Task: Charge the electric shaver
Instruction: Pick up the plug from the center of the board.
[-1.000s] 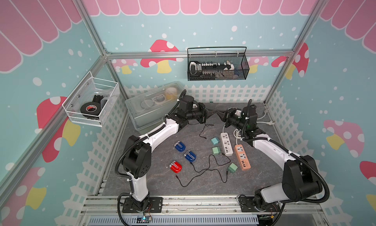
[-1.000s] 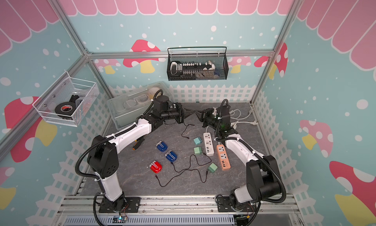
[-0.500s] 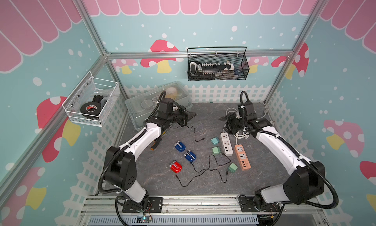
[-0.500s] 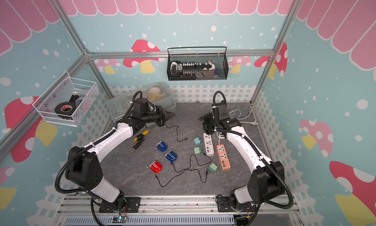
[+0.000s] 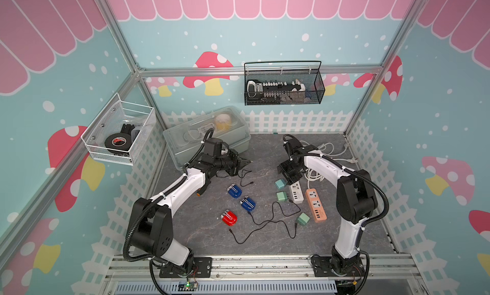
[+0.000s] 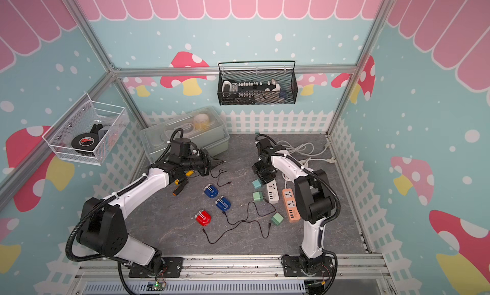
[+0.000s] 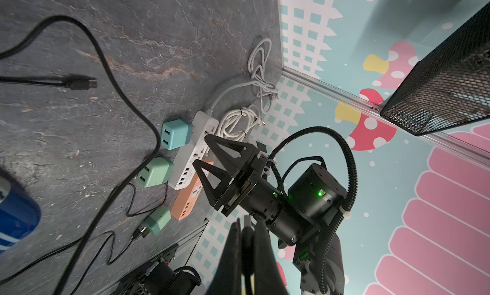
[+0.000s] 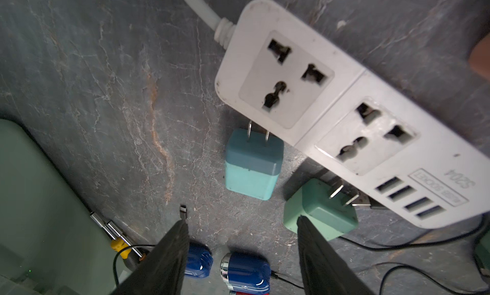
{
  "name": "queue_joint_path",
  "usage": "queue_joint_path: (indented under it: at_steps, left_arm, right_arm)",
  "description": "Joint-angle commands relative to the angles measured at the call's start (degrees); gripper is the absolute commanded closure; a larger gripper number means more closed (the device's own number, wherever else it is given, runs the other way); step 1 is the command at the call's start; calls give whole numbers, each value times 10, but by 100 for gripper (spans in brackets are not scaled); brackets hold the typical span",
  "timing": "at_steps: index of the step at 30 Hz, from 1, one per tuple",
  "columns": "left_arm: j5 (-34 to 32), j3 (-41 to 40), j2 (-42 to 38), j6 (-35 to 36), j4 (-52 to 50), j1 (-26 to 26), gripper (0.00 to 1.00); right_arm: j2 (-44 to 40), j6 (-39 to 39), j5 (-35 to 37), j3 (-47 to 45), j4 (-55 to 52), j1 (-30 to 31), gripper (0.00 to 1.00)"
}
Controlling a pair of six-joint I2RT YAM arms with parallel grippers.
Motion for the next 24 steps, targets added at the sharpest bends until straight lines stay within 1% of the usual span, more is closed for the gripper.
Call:
queue_joint_path:
  at_steps: [1, 9, 13, 20, 24]
  left_arm:
    - [8, -8, -28, 12, 0, 3, 100]
    - [10, -15, -32, 13, 0, 2, 100]
    - [8, -17, -33, 11, 3, 2, 100]
    - [5, -18, -37, 11, 3, 2, 100]
    - [4, -22, -39, 12, 4, 2, 100]
  right_arm:
    - [29, 33, 4, 7, -32, -1, 33]
    - [68, 70, -1, 28, -17, -1, 32]
    - [84, 85, 3, 30, -23, -1, 35]
    - [108, 97, 14, 44, -47, -1, 36]
    - [126, 111, 2, 55, -61, 0, 37]
